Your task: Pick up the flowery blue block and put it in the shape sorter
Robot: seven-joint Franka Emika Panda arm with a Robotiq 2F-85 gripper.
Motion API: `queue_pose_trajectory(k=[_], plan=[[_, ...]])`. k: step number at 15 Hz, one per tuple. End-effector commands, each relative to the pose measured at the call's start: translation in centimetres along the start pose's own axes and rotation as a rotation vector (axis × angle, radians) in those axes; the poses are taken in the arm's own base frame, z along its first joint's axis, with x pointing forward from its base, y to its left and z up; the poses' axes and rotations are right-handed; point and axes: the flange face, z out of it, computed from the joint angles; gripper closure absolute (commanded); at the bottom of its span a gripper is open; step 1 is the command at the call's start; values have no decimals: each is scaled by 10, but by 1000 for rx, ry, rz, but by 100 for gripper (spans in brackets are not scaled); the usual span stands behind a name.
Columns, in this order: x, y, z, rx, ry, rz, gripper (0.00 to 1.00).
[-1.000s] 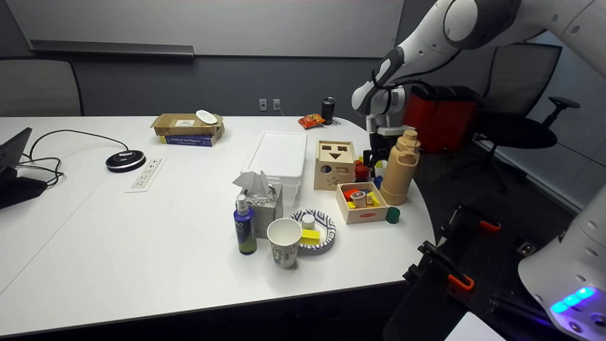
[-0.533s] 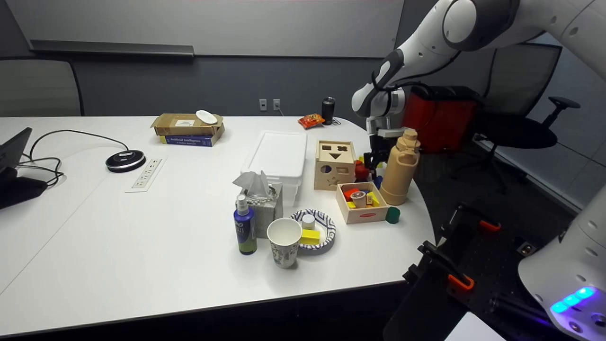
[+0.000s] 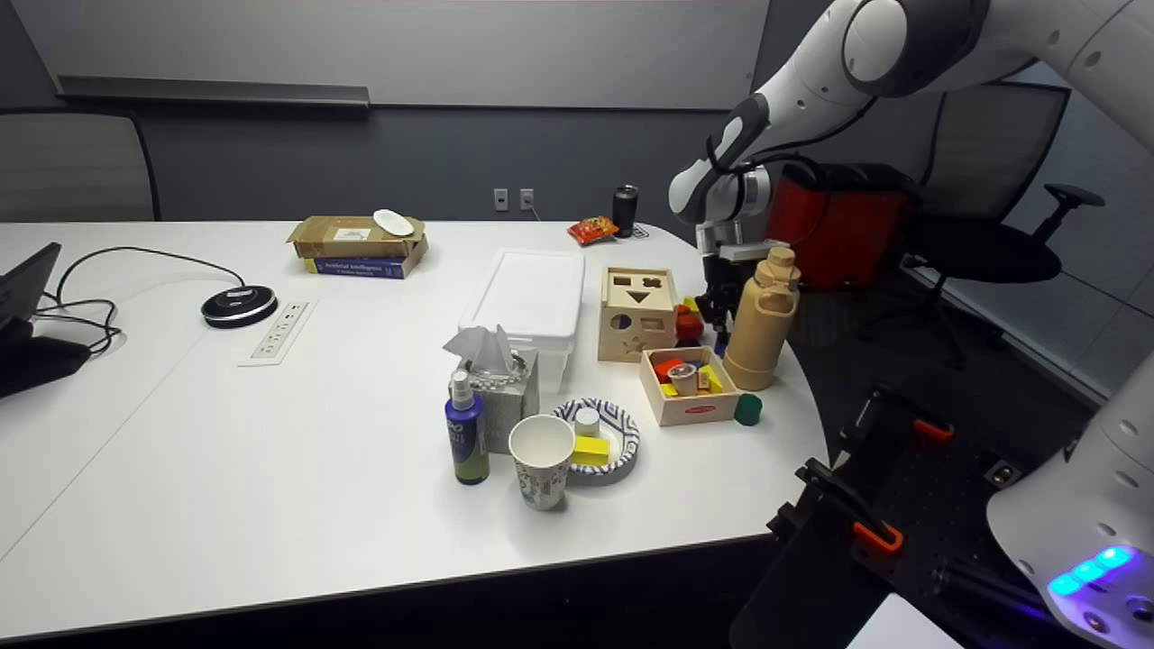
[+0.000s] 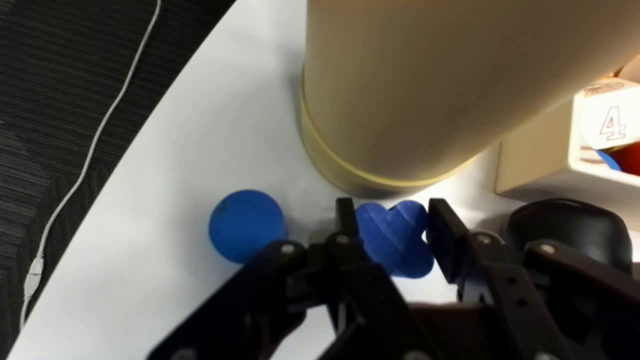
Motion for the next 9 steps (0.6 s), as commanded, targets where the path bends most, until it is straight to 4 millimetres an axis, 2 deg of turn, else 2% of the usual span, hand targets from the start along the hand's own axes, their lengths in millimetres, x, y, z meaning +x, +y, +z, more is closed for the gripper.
queue_pose_trajectory(k=[1,4,9], plan=[[-2,-2,-1,-29,9,-1,85],[-2,-6,-6,-23,9,-5,85],[-9,-16,-48,-2,40,-8,85]])
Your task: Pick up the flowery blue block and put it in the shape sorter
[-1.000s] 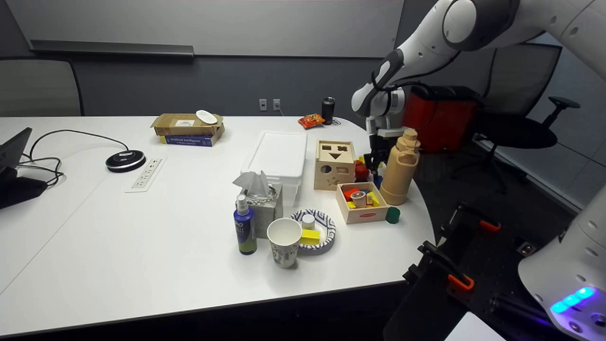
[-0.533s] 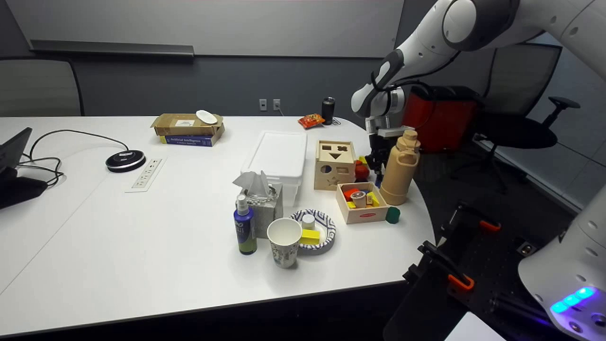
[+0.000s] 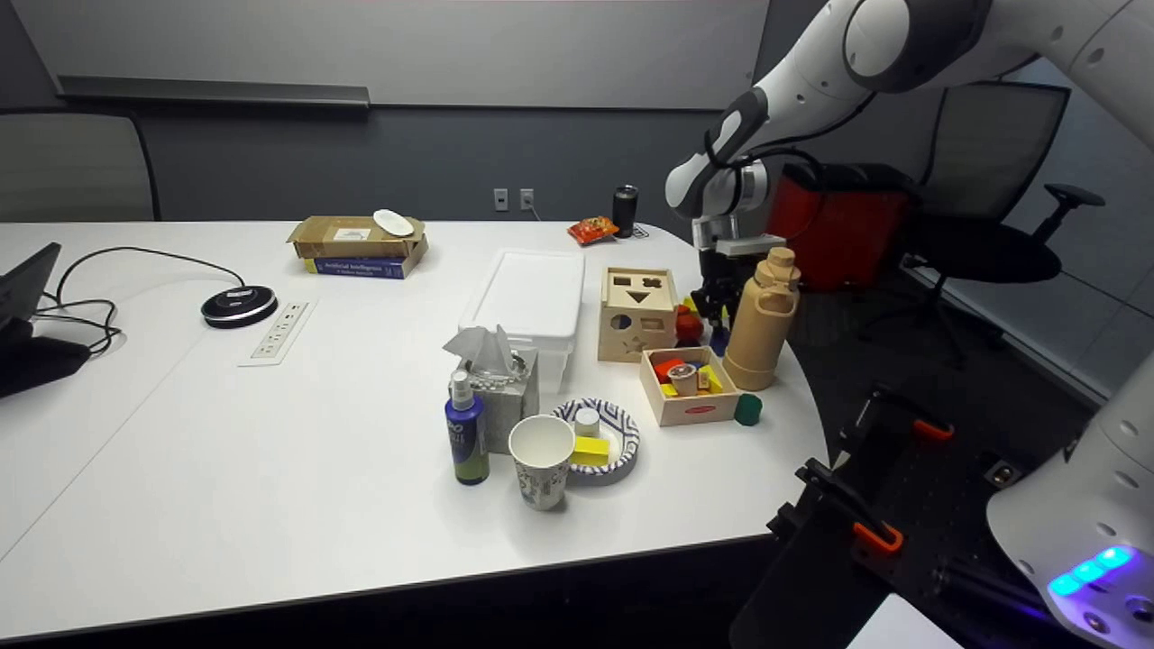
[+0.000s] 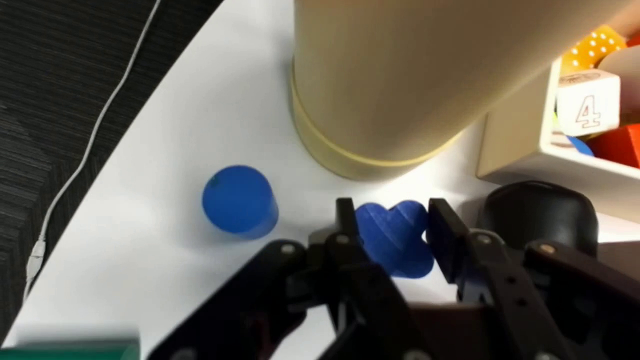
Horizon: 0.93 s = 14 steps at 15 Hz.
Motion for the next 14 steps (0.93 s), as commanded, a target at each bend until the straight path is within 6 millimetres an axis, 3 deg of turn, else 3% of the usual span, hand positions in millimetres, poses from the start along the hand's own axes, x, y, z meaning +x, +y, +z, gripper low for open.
queue_pose_trajectory(k=[1,9,14], plan=[[-12,-10,-45,7,26,5,85],[-39,-22,-130,70,34,37,85],[-38,-36,-178,129,79,90,85]])
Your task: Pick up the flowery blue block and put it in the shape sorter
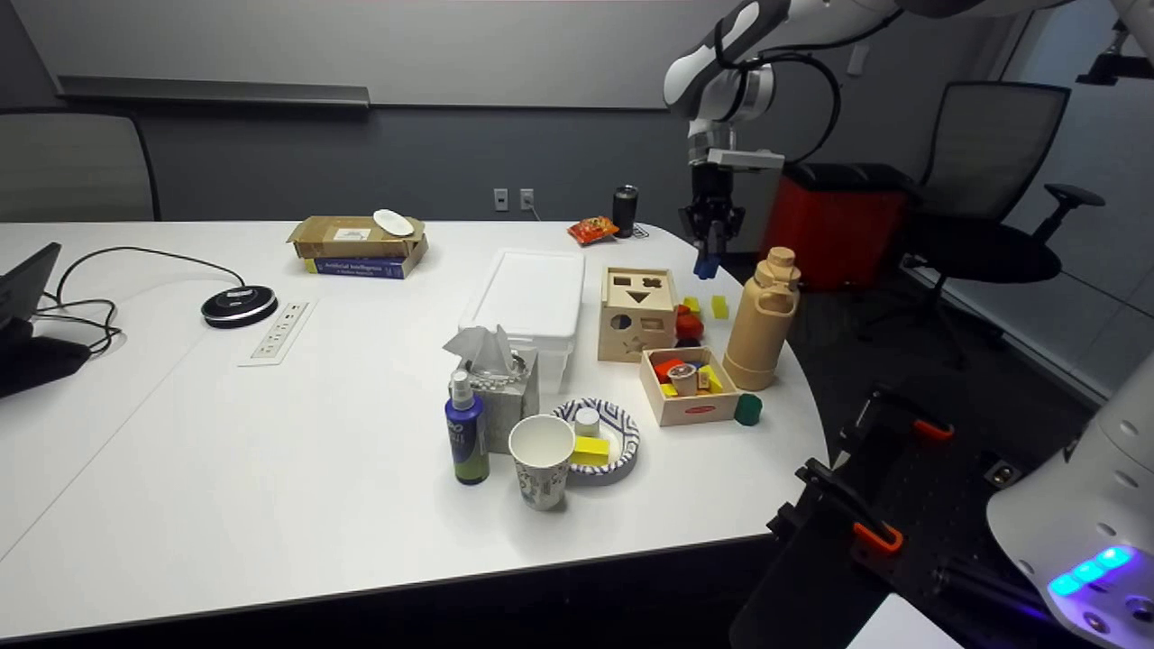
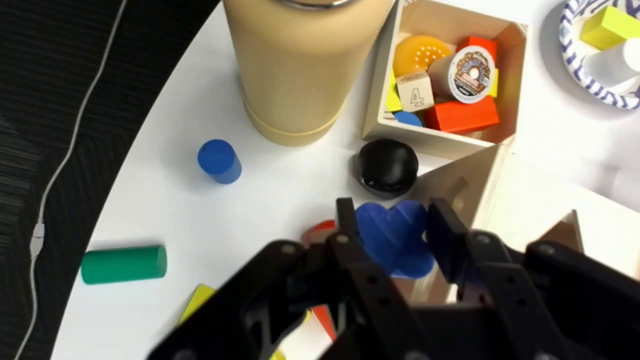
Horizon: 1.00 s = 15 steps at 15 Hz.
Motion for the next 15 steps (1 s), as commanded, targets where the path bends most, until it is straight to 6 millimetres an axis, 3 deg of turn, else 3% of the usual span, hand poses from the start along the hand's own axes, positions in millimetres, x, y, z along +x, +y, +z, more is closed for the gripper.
queue_pose_trajectory(k=[1,5,9,15], plan=[[2,-17,-30,60,16,62,85],[14,-42,-36,113,51,112,85],[23,-62,-30,134,57,149,85],[22,-60,-17,135,23,233,85]])
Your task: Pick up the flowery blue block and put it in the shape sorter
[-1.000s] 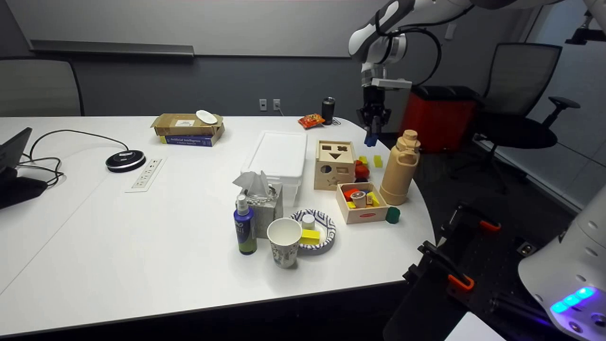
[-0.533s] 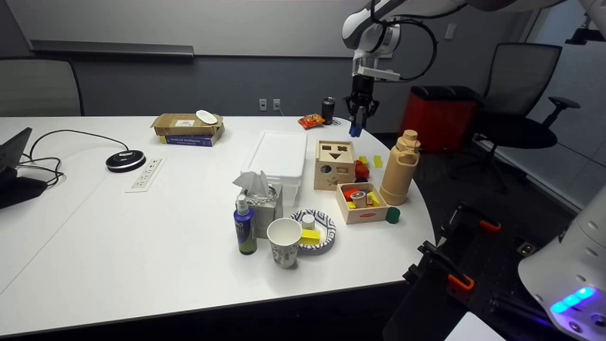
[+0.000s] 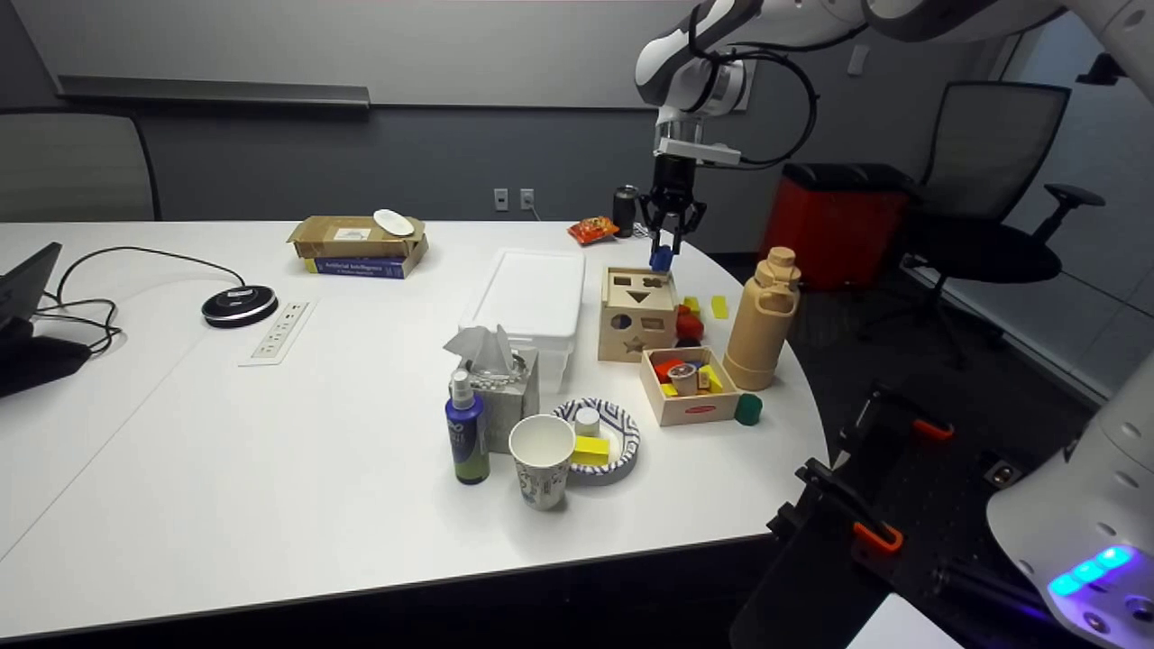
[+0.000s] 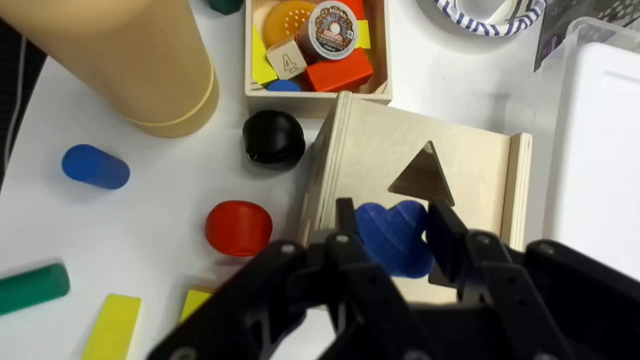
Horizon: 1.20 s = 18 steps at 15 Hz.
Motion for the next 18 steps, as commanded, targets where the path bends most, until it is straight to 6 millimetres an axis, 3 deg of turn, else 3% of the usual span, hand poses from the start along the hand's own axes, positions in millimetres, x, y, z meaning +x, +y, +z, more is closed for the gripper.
queue_pose_trajectory(k=[1,5,18], plan=[[-1,6,-4,14,-11,67,85],[-1,14,0,34,-20,105,85],[7,9,16,63,-18,215,85]])
